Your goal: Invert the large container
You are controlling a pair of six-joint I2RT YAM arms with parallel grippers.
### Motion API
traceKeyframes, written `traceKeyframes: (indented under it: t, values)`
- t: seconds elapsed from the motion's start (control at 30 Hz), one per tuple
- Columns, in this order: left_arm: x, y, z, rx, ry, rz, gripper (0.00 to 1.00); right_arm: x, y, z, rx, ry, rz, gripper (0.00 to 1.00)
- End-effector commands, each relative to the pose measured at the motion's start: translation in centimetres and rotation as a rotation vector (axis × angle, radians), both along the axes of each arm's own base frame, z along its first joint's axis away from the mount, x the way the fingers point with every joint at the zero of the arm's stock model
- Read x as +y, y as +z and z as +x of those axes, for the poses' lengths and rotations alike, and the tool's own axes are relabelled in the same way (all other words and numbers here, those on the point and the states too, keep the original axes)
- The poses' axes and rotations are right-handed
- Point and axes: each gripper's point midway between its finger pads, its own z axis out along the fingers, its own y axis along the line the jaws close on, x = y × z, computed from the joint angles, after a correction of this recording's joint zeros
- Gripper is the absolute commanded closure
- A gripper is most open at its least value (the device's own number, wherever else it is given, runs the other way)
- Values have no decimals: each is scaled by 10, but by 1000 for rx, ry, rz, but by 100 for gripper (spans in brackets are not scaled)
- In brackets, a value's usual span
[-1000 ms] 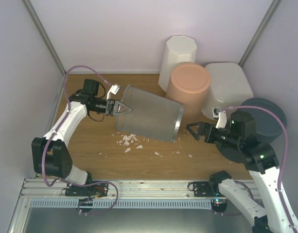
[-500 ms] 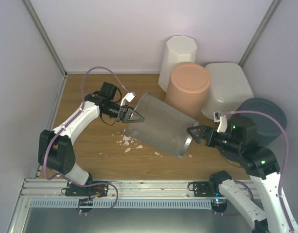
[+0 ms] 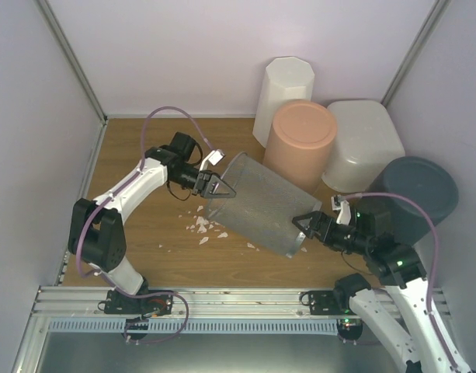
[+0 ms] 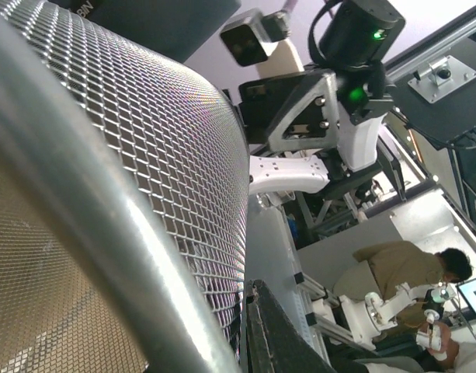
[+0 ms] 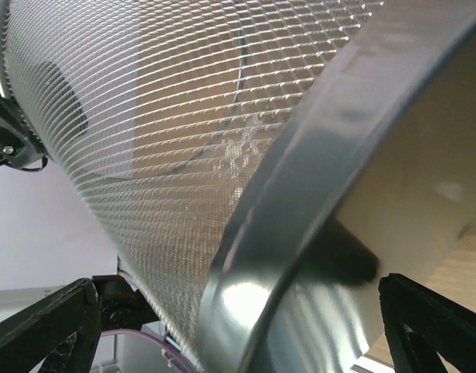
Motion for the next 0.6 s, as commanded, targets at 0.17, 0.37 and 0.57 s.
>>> traceKeyframes:
  t: [0.17,0.37,0.57]
  values:
    - [-15,66,-37,5,-218,-307,100,14,31,6,-73,19,144,4]
    - [-36,39,-47,20,-255,-197,100,15,50,5,-115,31,162,4]
    - [-50,18,-47,42,-253,-124,100,14,69,1,-154,35,173,5]
